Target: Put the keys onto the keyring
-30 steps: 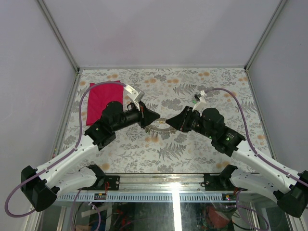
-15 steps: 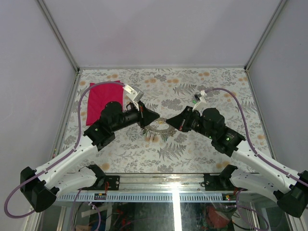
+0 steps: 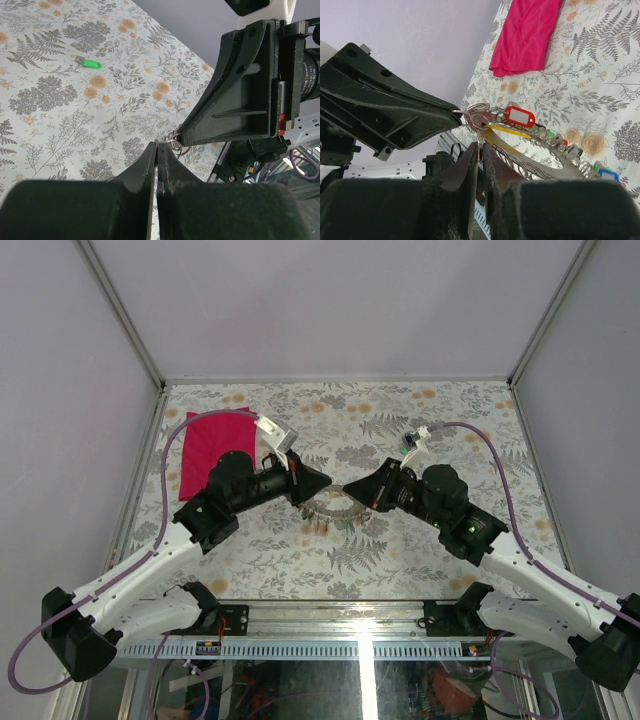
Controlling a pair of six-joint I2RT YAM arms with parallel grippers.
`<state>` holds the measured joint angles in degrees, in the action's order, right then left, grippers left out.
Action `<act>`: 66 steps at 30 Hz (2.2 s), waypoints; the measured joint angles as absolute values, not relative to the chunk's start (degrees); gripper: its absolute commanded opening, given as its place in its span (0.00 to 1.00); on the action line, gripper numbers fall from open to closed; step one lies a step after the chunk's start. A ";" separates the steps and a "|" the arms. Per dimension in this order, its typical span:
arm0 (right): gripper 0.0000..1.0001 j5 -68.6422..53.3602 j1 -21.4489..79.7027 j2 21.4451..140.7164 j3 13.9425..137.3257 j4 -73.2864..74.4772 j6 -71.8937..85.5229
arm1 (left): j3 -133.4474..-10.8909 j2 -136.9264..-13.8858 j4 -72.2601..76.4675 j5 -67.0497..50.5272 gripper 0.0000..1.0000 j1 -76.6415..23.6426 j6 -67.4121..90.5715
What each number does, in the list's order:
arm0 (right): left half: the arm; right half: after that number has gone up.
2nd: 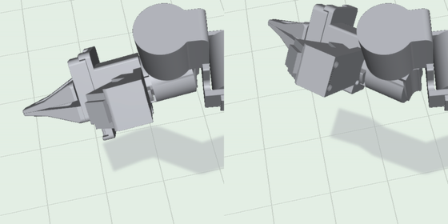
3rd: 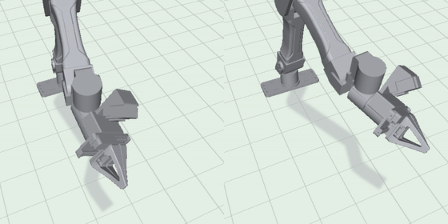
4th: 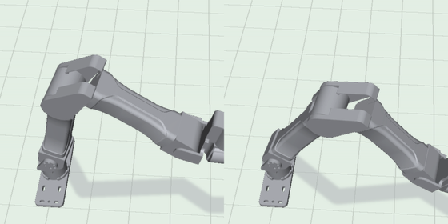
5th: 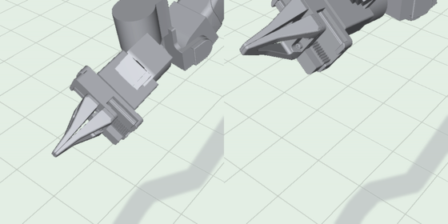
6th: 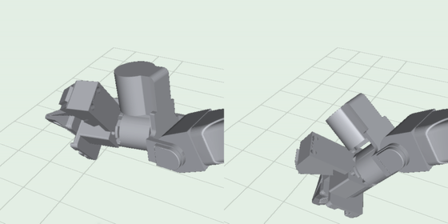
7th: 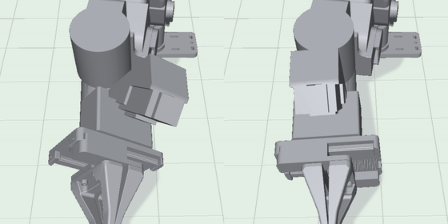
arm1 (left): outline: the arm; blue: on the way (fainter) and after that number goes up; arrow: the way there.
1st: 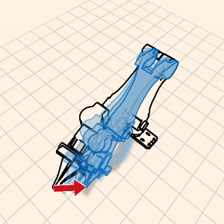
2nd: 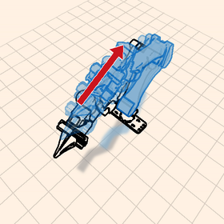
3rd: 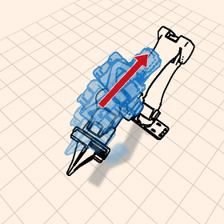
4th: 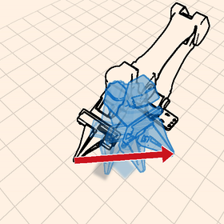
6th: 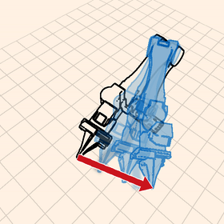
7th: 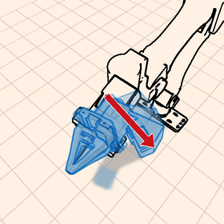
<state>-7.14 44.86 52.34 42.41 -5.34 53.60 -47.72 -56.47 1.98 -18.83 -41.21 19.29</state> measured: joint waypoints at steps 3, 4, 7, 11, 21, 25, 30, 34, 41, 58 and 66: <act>0.04 -7.14 44.86 52.45 42.41 -5.69 53.60 | -47.72 -56.47 2.00 -18.83 0.00 -41.23 19.29; 0.02 -7.14 44.86 52.49 42.41 -5.72 53.69 | -47.72 -56.45 1.98 -18.83 0.00 -41.23 19.29; 0.00 -7.14 44.86 52.51 42.41 -5.72 53.80 | -47.72 -56.36 1.98 -18.81 0.00 -41.23 19.29; 0.00 -7.14 44.86 52.47 42.41 -5.82 53.80 | -47.72 -56.12 1.98 -18.81 0.00 -41.23 19.27; 0.00 -7.14 44.86 50.48 42.13 -6.90 55.35 | -47.72 -55.53 3.73 -18.83 0.24 -41.25 19.49; 0.00 -6.98 44.86 50.28 42.13 -6.33 55.90 | -47.75 -55.16 4.75 -18.85 0.29 -41.25 19.44; 0.00 -6.37 44.88 49.25 42.13 -5.34 56.88 | -47.75 -54.48 5.41 -19.35 0.40 -41.25 18.04; 0.00 -4.49 44.91 47.72 42.15 -5.06 58.08 | -47.75 -53.76 7.25 -21.43 0.45 -41.28 16.05; 0.00 0.97 44.91 44.47 43.18 -3.84 60.75 | -48.34 -53.58 7.60 -21.96 0.44 -44.73 11.53; 0.00 12.38 44.95 44.34 48.53 8.49 67.92 | -55.31 -60.31 5.10 2.20 0.45 -62.48 -5.67; 0.00 15.25 44.95 44.34 48.86 12.36 70.39 | -55.61 -65.47 5.15 8.88 0.45 -67.09 -11.09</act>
